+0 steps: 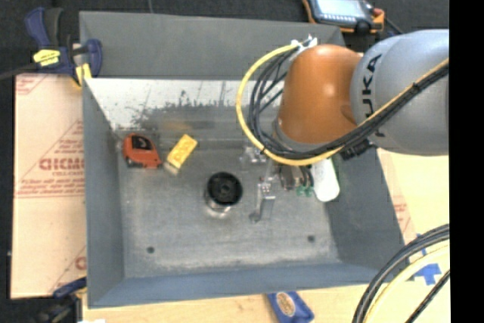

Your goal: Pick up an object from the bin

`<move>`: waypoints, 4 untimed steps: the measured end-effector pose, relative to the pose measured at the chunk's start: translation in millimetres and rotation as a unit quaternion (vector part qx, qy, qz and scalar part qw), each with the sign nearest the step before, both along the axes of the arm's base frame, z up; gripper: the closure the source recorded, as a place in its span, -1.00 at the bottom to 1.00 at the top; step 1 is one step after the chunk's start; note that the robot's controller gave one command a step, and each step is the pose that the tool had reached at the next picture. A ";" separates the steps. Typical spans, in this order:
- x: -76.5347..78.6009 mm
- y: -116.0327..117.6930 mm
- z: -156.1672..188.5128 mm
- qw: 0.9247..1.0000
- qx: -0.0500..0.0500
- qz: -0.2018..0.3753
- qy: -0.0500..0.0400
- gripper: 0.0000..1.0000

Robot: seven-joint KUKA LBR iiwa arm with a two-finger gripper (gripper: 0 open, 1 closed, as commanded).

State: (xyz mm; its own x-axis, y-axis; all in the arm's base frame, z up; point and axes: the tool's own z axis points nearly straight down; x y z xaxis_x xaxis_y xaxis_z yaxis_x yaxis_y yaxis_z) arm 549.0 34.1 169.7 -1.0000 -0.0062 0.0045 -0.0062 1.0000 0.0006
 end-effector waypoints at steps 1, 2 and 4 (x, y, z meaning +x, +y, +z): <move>1.2 0.0 4.5 1.000 0.000 0.000 -0.004 -1.00; 7.0 10.2 -24.0 0.999 0.000 -0.033 -0.008 -1.00; 29.6 34.0 -72.3 0.999 -0.001 -0.035 -0.003 -1.00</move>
Offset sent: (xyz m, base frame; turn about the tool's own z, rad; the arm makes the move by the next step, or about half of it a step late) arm 0.0091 0.0304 -0.0794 0.1553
